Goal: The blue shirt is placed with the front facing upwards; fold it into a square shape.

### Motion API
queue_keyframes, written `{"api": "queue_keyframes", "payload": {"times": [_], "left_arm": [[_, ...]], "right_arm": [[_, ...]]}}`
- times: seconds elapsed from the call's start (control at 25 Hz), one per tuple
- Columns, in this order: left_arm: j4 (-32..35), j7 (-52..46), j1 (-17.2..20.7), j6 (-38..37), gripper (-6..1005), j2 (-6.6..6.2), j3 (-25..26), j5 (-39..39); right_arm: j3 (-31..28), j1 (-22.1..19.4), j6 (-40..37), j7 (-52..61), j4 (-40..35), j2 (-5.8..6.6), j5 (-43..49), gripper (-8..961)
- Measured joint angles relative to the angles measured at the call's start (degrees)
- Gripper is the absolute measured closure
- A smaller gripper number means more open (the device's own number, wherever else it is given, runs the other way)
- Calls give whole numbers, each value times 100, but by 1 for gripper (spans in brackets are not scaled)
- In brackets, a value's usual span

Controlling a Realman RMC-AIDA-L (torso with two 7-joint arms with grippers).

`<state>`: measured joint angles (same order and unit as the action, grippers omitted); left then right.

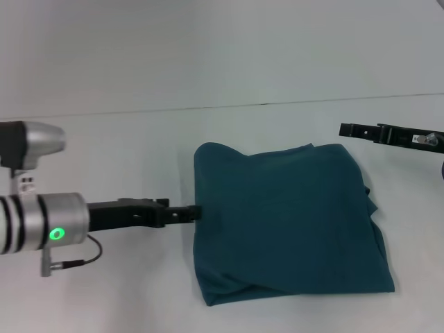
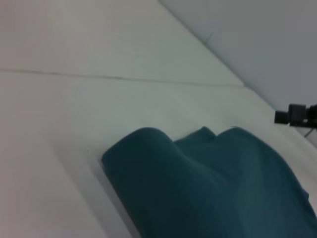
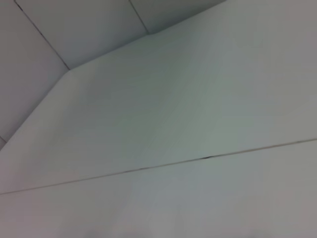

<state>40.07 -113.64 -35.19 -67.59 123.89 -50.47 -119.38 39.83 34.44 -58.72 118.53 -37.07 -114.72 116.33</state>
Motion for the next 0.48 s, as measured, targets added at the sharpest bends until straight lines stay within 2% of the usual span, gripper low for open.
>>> {"api": "queue_keyframes", "payload": {"times": [0.48], "left_arm": [[-236,-61,-282,333,165,4,-419,-20]], "right_arm": [[8,-5,-104,4,-2,11,-3,123]]}}
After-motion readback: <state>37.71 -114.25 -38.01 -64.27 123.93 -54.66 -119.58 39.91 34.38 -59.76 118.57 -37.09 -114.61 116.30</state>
